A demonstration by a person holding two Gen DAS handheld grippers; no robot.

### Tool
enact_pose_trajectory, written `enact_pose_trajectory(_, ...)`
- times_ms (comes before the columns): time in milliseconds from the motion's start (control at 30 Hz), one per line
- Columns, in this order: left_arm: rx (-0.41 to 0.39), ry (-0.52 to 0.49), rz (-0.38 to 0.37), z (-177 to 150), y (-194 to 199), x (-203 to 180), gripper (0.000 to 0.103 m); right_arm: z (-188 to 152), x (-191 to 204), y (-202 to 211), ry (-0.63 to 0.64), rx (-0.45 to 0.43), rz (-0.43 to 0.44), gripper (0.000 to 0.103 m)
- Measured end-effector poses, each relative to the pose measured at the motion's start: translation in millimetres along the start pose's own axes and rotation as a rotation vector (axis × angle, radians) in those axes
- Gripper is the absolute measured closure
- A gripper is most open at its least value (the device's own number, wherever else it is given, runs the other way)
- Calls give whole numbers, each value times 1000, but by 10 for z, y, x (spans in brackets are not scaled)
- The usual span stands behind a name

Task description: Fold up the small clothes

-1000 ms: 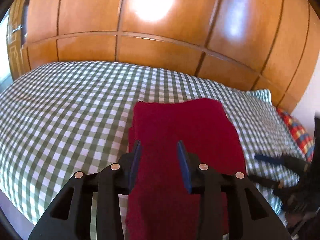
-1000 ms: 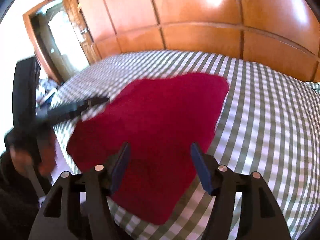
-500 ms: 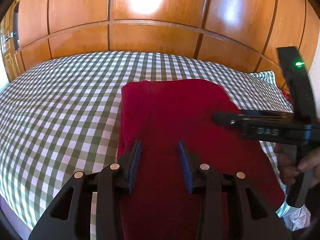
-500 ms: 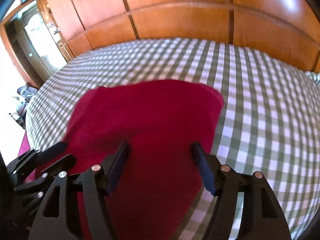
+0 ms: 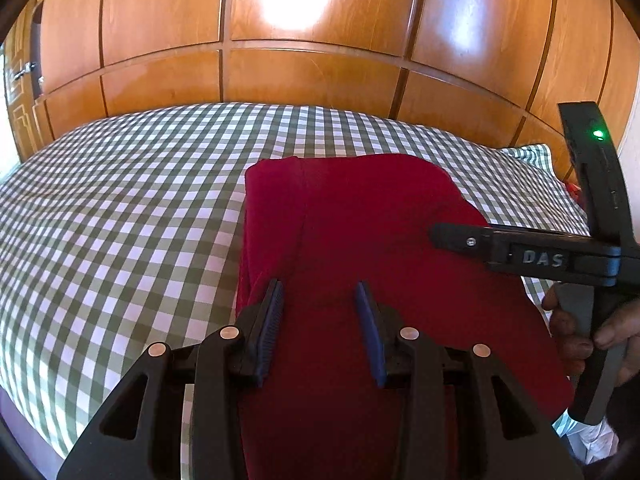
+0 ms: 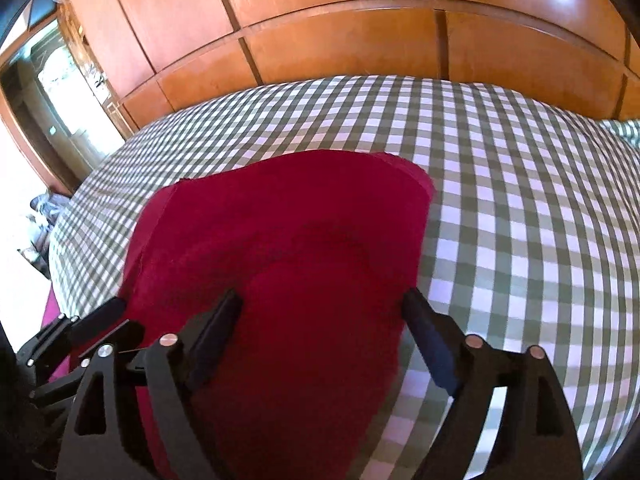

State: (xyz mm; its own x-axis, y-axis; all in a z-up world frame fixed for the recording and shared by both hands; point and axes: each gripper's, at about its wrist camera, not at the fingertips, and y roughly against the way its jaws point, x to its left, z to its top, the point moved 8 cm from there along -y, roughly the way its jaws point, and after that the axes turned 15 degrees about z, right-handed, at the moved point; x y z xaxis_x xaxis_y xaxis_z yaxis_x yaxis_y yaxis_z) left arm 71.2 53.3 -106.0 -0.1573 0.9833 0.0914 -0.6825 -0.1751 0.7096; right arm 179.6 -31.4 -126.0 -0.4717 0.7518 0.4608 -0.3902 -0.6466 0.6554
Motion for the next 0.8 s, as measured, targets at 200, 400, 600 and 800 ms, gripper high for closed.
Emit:
enact_pose_trajectory(200, -3, 16, 12, -1, 79, 25, 48, -137, 31, 249, -24, -25, 7, 15)
enact_pose_trajectory(400, 16, 52, 20, -70, 111, 127, 41, -316, 37, 490, -67, -47, 24, 15)
enact_pose_trajectory(600, 63, 169, -66, -151, 201, 327, 41, -535, 85, 737, -93, -55, 50, 15)
enact_pose_trajectory(800, 156, 241, -241, -315, 196, 393, 76, -869, 158, 918, -145, -49, 130, 15)
